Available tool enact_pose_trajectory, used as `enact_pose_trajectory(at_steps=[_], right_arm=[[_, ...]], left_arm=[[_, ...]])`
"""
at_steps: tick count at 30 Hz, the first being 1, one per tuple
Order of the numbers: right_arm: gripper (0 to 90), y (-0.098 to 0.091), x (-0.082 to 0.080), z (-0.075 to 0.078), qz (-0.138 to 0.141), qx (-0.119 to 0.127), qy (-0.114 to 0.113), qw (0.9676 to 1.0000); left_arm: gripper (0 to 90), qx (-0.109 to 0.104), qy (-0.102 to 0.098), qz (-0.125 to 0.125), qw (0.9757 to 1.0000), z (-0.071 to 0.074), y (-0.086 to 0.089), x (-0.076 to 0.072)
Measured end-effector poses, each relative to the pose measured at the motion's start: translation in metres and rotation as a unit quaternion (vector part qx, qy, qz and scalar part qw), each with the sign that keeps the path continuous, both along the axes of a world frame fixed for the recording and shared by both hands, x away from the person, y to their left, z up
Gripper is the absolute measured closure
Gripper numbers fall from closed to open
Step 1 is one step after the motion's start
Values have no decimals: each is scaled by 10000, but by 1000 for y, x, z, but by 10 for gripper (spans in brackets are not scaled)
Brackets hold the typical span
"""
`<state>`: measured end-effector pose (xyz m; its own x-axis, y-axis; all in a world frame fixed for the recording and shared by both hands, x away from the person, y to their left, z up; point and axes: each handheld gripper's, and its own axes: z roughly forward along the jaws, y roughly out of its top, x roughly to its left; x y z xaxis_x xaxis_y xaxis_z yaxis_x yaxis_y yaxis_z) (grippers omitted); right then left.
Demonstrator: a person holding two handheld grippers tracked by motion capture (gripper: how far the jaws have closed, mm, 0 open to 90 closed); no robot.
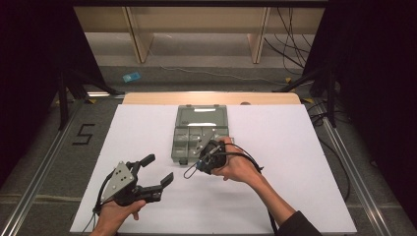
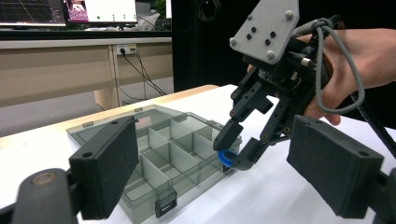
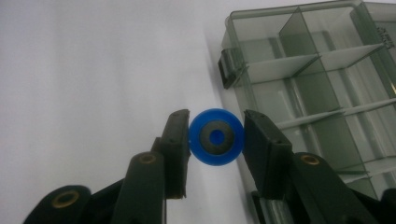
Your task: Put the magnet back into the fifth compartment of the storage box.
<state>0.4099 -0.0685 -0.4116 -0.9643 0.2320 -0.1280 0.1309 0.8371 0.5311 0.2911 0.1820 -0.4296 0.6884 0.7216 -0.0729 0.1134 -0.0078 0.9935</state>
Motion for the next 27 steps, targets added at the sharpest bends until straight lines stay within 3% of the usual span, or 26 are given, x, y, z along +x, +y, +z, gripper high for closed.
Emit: enact_pose_trajectory(at_steps=[27], right_arm=[[625,30,21,8,17,244,-154,9996]], left_arm=[[156,-14,15,13,10000,0,1,0]])
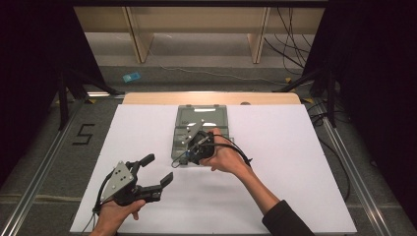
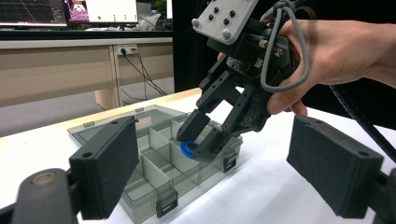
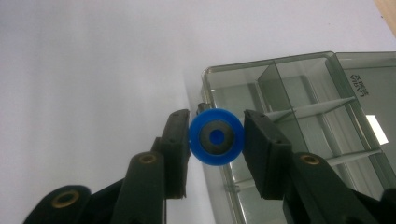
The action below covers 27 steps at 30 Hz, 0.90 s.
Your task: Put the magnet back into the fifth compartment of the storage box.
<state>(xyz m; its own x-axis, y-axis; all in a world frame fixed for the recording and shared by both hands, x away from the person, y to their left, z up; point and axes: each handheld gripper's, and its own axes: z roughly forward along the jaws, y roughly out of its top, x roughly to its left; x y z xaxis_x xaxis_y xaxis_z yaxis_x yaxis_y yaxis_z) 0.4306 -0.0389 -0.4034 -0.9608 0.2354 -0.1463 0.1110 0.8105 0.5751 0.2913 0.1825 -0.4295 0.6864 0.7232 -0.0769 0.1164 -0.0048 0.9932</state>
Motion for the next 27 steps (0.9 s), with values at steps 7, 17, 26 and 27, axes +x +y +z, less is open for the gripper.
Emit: enact_pose_trajectory(at_steps=[7,17,26,27], right_arm=[[625,5,6,-2,-32,18,10,10000],[625,15,15,-2,-74,-25,-2,10000],[625,26,23,-3,-93,4,64,9999],[625,28,24,-3,-99,6,39,9999]], left_arm=[[156,4,0,0,10000,0,0,0],[156,2,-4,-3,10000,0,0,0],[156,-1,-5,-7,10000,0,0,0],[155,-3,-5,-6,10000,0,0,0]])
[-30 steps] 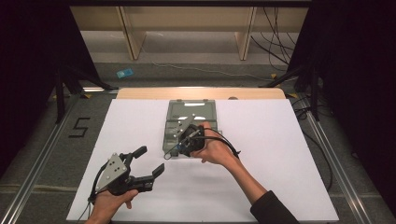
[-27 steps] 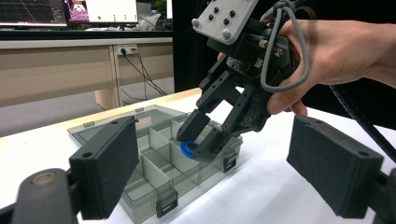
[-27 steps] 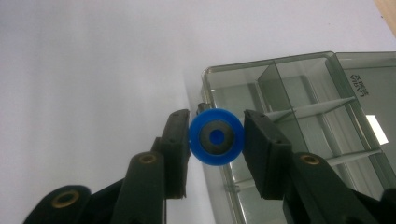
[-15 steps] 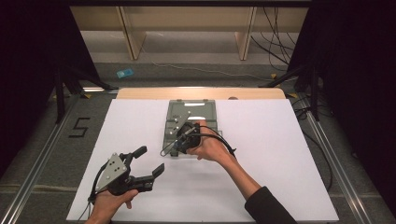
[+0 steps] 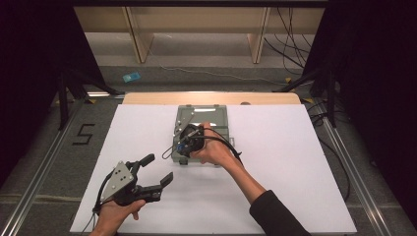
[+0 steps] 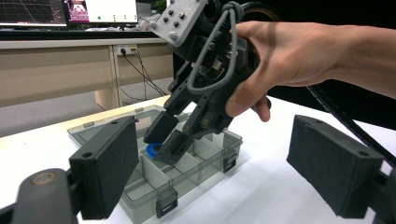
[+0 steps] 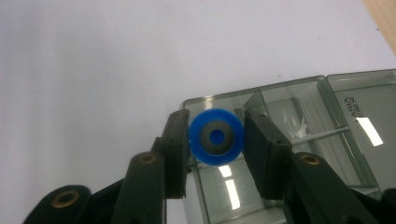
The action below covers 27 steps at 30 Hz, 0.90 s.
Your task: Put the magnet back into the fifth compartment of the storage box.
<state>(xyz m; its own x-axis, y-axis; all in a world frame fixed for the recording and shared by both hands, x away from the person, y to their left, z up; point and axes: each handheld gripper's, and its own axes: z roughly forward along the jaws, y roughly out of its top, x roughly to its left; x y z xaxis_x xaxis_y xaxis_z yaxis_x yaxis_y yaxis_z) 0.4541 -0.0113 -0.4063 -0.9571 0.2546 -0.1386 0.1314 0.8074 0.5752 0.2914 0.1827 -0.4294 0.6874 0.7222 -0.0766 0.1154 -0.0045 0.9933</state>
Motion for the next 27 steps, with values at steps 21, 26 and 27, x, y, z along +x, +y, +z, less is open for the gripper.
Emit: enact_pose_trajectory(at_steps=[21,26,27], right_arm=[[625,11,15,-10,-135,-91,99,9998],[625,14,20,-14,-210,-93,173,9996],[625,14,20,-14,-217,-102,182,9995]], left_arm=[[156,-1,-5,-10,10000,0,0,0],[156,-54,-40,-39,10000,0,0,1],[155,-53,-45,-43,10000,0,0,1]])
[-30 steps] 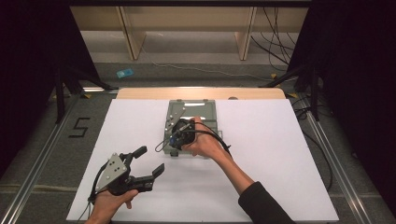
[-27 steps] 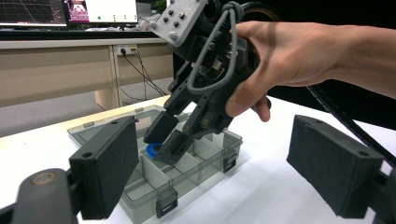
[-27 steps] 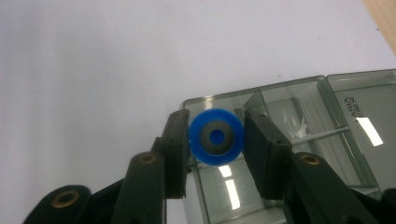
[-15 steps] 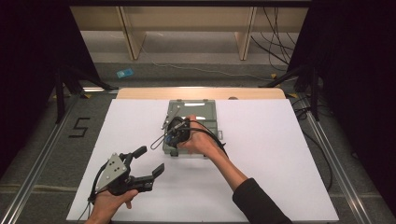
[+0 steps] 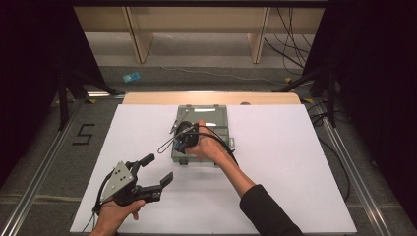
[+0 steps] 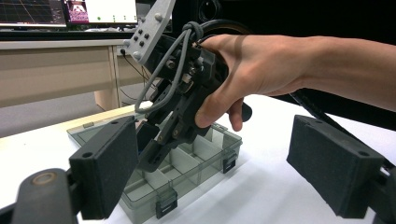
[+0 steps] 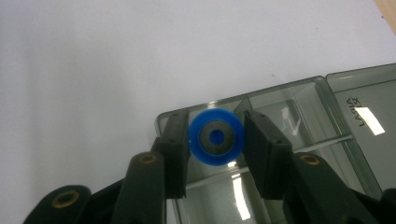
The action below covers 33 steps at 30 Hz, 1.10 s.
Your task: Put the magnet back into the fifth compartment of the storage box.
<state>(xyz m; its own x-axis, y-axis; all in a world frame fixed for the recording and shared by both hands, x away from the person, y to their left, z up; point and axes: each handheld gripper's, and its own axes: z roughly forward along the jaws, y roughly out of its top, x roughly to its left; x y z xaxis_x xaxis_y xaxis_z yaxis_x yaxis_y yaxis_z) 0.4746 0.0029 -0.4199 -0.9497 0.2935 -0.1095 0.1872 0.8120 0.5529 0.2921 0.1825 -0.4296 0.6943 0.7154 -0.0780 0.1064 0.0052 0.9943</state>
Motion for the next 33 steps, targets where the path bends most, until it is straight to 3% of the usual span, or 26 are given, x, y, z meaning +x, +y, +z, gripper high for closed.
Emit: enact_pose_trajectory(at_steps=[18,29,33], right_arm=[[613,7,6,-9,-94,-134,171,9997],[391,-1,9,-3,-375,198,171,9990],[340,-6,7,2,-432,312,40,9986]], left_arm=[[156,48,25,35,10000,1,1,-1],[156,45,25,33,10000,1,1,-1],[156,46,28,35,10000,1,1,-1]])
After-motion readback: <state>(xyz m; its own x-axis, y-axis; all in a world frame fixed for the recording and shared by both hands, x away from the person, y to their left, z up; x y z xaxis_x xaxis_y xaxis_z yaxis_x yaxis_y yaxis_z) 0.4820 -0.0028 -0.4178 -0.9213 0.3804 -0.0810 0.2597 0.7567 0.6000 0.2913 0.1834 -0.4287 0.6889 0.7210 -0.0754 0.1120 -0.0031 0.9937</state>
